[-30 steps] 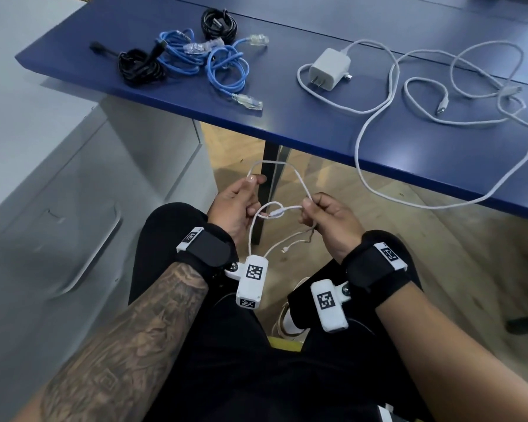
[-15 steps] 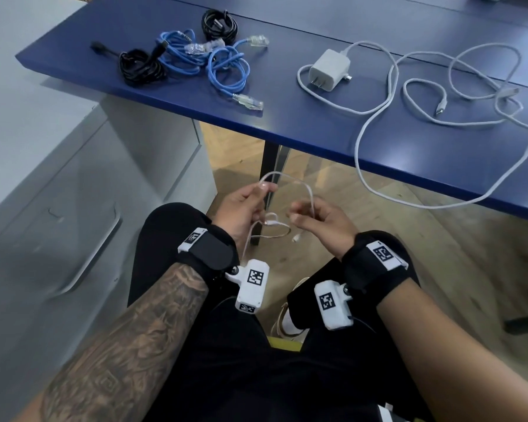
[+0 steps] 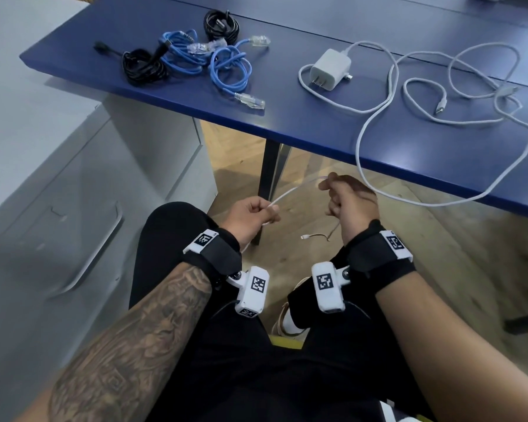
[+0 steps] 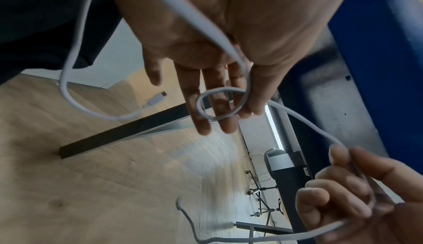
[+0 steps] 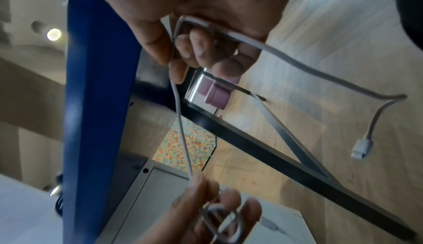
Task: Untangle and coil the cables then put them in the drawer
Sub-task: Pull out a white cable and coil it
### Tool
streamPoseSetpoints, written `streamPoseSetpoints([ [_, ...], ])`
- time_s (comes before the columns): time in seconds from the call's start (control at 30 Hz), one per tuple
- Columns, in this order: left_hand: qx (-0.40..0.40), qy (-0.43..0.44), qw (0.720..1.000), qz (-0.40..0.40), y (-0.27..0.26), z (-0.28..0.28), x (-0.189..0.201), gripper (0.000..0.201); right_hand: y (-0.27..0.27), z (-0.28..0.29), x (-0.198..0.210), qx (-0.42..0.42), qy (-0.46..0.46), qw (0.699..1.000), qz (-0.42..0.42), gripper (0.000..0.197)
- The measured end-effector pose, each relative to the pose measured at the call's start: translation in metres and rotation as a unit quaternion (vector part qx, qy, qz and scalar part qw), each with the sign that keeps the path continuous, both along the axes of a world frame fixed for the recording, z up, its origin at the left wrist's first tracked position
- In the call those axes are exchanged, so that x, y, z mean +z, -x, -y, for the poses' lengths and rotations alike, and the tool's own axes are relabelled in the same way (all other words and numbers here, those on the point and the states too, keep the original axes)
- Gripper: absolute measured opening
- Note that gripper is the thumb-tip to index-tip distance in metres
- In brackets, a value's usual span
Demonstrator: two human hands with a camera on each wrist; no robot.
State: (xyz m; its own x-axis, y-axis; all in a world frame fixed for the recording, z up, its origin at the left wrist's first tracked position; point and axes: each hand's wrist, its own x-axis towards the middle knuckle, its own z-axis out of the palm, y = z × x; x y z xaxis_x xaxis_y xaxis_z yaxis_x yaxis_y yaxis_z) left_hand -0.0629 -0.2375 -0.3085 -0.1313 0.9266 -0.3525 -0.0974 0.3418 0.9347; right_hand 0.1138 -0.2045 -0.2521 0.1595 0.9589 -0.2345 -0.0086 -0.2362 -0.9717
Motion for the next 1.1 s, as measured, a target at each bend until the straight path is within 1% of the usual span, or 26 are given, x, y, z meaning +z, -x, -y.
streamPoseSetpoints([
  [0.03, -0.002, 0.001, 1.000, 0.006, -0.001, 0.001, 0.002, 0.009, -0.002, -0.003, 0.000, -0.026, 0.005, 1.000, 0.004, 0.024],
  [0.1, -0.012, 0.019, 1.000, 0.004, -0.002, 0.002, 0.005, 0.009, -0.008, -0.007, 0.003, -0.040, 0.013, 0.998, 0.052, 0.025],
  [0.17, -0.026, 0.019, 0.999, -0.009, -0.003, 0.004, 0.006, 0.011, -0.016, -0.012, 0.005, -0.017, 0.018, 0.993, 0.113, 0.018],
  [0.2, -0.031, 0.003, 0.999, -0.012, -0.004, 0.005, 0.007, 0.010, -0.018, -0.012, 0.005, 0.015, 0.024, 0.986, 0.163, 0.013],
  [0.23, -0.037, -0.016, 0.999, -0.015, -0.005, 0.005, 0.007, 0.011, -0.019, -0.011, 0.006, 0.065, 0.021, 0.965, 0.253, 0.014],
  [0.27, -0.041, -0.031, 0.999, -0.015, -0.007, 0.006, 0.008, 0.014, -0.018, -0.009, 0.005, 0.128, -0.001, 0.929, 0.348, 0.023],
  [0.3, -0.048, -0.042, 0.998, -0.018, -0.009, 0.006, 0.009, 0.018, -0.016, -0.007, 0.004, 0.187, -0.039, 0.897, 0.400, 0.033],
  [0.33, -0.057, -0.053, 0.997, -0.018, -0.012, 0.006, 0.010, 0.021, -0.010, -0.004, 0.004, 0.232, -0.077, 0.879, 0.409, 0.042],
  [0.4, -0.076, -0.078, 0.994, -0.018, -0.015, 0.006, 0.010, 0.030, 0.004, 0.003, 0.002, 0.293, -0.110, 0.879, 0.359, 0.048],
  [0.43, -0.079, -0.086, 0.993, -0.024, -0.015, 0.006, 0.010, 0.035, 0.011, 0.006, -0.001, 0.309, -0.104, 0.884, 0.336, 0.048],
  [0.5, -0.071, -0.091, 0.993, -0.037, -0.015, 0.007, 0.012, 0.043, 0.018, 0.011, -0.004, 0.316, -0.082, 0.882, 0.340, 0.047],
  [0.53, -0.062, -0.086, 0.993, -0.043, -0.014, 0.007, 0.013, 0.047, 0.019, 0.012, -0.005, 0.313, -0.072, 0.880, 0.351, 0.043],
  [0.6, -0.049, -0.053, 0.997, -0.040, -0.013, 0.007, 0.016, 0.057, 0.018, 0.011, -0.006, 0.301, -0.072, 0.878, 0.365, 0.017],
  [0.63, -0.047, -0.027, 0.998, -0.029, -0.012, 0.007, 0.016, 0.057, 0.016, 0.010, -0.005, 0.296, -0.084, 0.877, 0.368, 0.012],
  [0.67, -0.049, 0.006, 0.999, -0.019, -0.011, 0.008, 0.017, 0.051, 0.012, 0.008, -0.005, 0.284, -0.092, 0.879, 0.371, 0.017],
  [0.7, -0.062, 0.037, 0.997, -0.023, -0.009, 0.007, 0.016, 0.039, 0.007, 0.005, -0.005, 0.260, -0.088, 0.886, 0.374, 0.021],
  [0.73, -0.081, 0.059, 0.994, -0.047, -0.006, 0.007, 0.015, 0.024, 0.000, 0.000, -0.005, 0.227, -0.074, 0.894, 0.380, 0.026],
  [0.77, -0.100, 0.064, 0.990, -0.079, -0.003, 0.007, 0.015, 0.018, -0.006, -0.004, -0.004, 0.197, -0.052, 0.899, 0.387, 0.033],
  [0.83, -0.104, 0.035, 0.987, -0.116, 0.001, 0.005, 0.013, 0.028, -0.020, -0.007, -0.001, 0.169, 0.010, 0.907, 0.386, 0.040],
  [0.87, -0.096, 0.010, 0.989, -0.116, 0.001, 0.003, 0.013, 0.027, -0.024, -0.007, -0.001, 0.176, 0.034, 0.902, 0.392, 0.041],
  [0.9, -0.097, -0.010, 0.989, -0.111, 0.001, 0.003, 0.015, 0.025, -0.027, -0.006, -0.001, 0.196, 0.044, 0.887, 0.416, 0.041],
  [0.93, -0.106, -0.019, 0.988, -0.111, 0.000, 0.003, 0.016, 0.024, -0.027, -0.004, -0.002, 0.215, 0.039, 0.862, 0.458, 0.038],
  [0.97, -0.120, -0.025, 0.985, -0.121, -0.001, 0.003, 0.017, 0.023, -0.027, -0.002, -0.005, 0.224, 0.012, 0.837, 0.500, 0.032],
  [1.0, -0.134, -0.033, 0.981, -0.136, -0.003, 0.004, 0.016, 0.022, -0.025, 0.002, -0.005, 0.227, -0.035, 0.824, 0.518, 0.024],
  [1.03, -0.144, -0.042, 0.977, -0.154, -0.004, 0.005, 0.014, 0.021, -0.022, 0.006, -0.005, 0.231, -0.090, 0.826, 0.506, 0.022],
  [1.1, -0.140, -0.052, 0.974, -0.168, -0.007, 0.006, 0.013, 0.025, -0.011, 0.014, -0.005, 0.264, -0.155, 0.846, 0.437, 0.034],
])
